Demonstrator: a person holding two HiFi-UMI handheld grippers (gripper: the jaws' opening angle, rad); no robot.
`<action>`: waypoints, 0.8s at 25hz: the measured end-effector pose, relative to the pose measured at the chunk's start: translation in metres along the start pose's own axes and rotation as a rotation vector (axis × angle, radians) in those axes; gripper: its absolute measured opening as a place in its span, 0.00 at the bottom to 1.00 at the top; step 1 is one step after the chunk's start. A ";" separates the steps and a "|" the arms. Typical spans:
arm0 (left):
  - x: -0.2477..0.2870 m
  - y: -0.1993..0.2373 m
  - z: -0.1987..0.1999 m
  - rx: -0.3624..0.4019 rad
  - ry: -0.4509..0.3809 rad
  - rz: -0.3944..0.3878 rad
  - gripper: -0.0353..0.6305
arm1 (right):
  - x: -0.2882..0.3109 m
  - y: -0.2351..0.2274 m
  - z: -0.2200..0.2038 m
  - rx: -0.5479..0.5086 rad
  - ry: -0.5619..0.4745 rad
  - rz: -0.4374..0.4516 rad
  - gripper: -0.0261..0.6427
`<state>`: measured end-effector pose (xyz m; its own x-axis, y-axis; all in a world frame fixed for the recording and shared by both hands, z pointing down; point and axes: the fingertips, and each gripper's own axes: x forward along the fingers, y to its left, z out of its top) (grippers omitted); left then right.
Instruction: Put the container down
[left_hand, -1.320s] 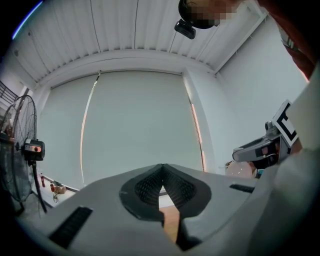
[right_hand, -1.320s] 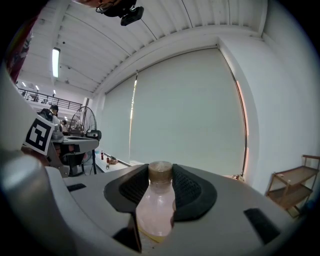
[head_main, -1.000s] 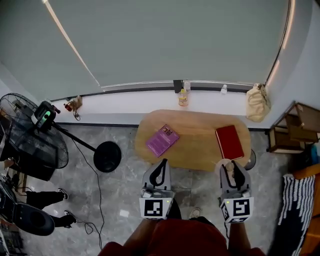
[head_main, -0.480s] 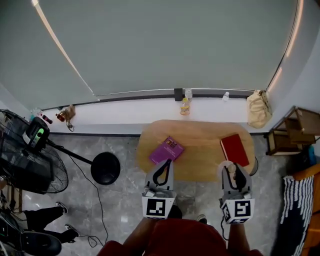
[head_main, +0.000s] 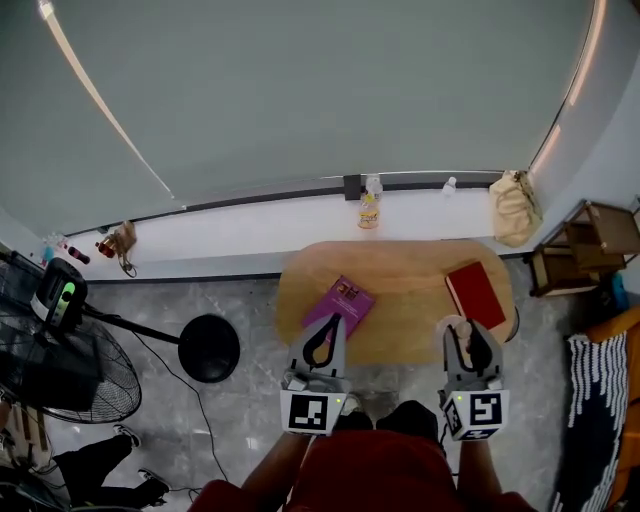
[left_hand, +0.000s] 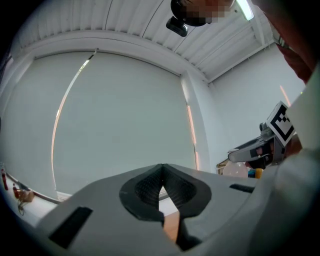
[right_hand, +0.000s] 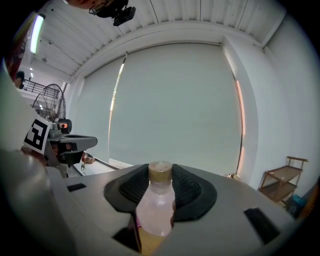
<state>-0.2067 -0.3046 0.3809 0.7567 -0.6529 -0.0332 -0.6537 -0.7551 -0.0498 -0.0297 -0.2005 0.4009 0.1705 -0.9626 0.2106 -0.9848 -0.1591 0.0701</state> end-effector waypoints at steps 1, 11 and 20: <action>0.003 0.004 -0.002 0.000 0.002 -0.006 0.06 | 0.003 0.002 0.000 0.001 0.002 -0.004 0.25; 0.038 0.008 -0.027 -0.020 0.036 -0.032 0.06 | 0.033 -0.013 -0.020 0.019 0.040 -0.025 0.25; 0.088 0.001 -0.063 -0.016 0.072 -0.039 0.06 | 0.084 -0.038 -0.053 0.026 0.100 0.012 0.25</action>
<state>-0.1414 -0.3665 0.4407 0.7797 -0.6249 0.0405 -0.6239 -0.7807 -0.0339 0.0241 -0.2635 0.4679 0.1600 -0.9381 0.3072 -0.9871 -0.1547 0.0417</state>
